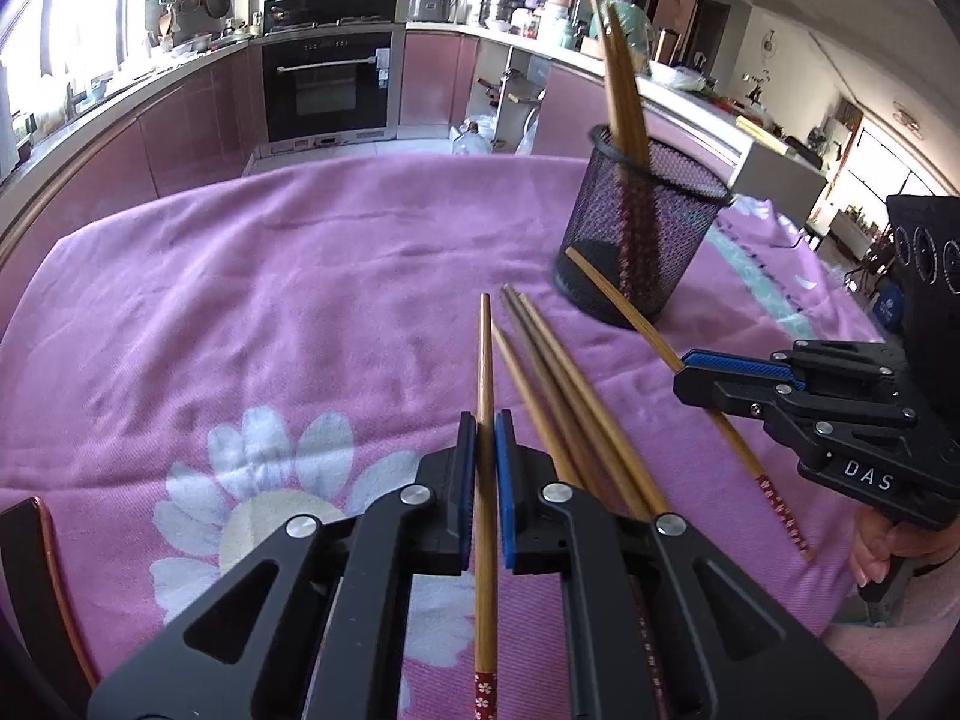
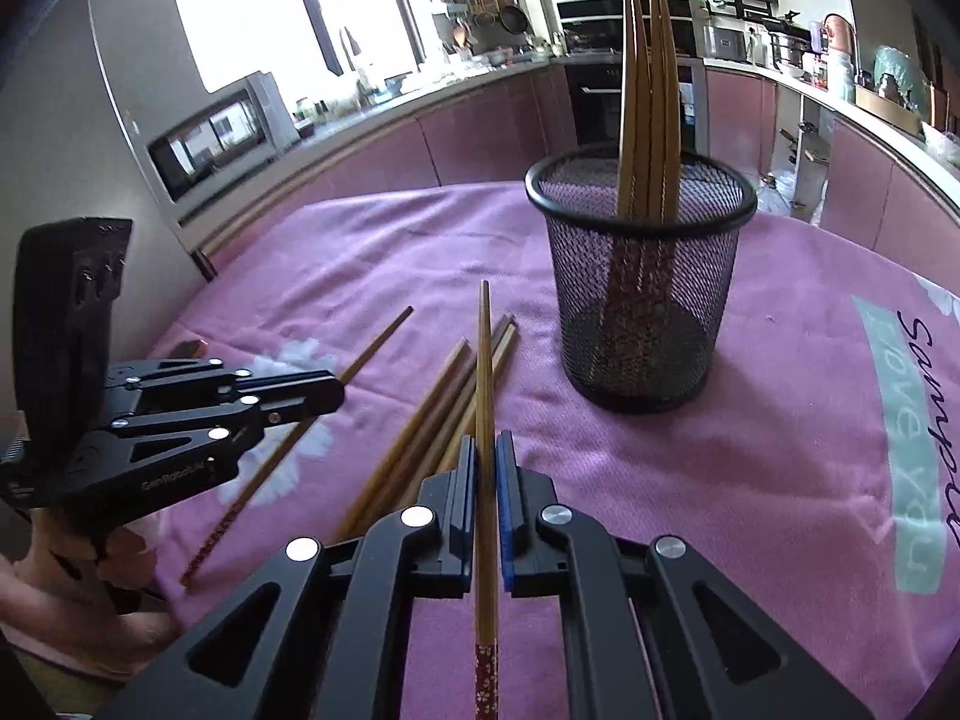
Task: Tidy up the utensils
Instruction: 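Lift the chopstick upright and lower it into the black mesh cup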
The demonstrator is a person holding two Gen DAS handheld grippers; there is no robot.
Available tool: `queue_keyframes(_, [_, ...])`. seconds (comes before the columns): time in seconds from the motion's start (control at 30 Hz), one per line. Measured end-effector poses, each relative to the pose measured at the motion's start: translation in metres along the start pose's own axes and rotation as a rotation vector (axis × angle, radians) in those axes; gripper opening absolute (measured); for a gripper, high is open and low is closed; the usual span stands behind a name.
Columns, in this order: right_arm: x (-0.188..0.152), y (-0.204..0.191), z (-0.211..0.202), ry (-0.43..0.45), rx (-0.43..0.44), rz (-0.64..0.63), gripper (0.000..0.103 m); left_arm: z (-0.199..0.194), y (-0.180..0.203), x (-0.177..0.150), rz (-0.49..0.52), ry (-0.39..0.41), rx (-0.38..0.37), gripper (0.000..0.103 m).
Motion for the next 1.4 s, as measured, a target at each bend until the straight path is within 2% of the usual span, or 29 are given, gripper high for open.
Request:
queue_keyframes(0.33, [0.012,-0.004,-0.038,0.118,0.056,-0.002,0.005,-0.042,0.003,0.019,-0.013,0.090,-0.126,0.007])
queue_keyframes(0.57, [0.020,0.000,-0.057,0.187,0.058,0.001,0.005,-0.074,0.001,0.031,-0.028,0.165,-0.192,0.007])
queue_keyframes(1.0, [0.039,0.005,-0.083,0.285,0.033,-0.013,0.005,-0.108,-0.009,0.059,-0.059,0.274,-0.232,0.007])
queue_keyframes(1.4, [0.073,0.009,-0.113,0.383,-0.024,-0.063,0.005,-0.127,0.015,0.107,-0.017,0.364,-0.257,0.007])
Point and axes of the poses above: each gripper's, at about its wrist camera, not at the fingertips, and z roughly the way its jaws point, y to its right, x to its top, the point moved 1 cm from there along z, roughly the way its jaws point, and after that the axes turned 7 degrees about x, right-handed, at the moved point
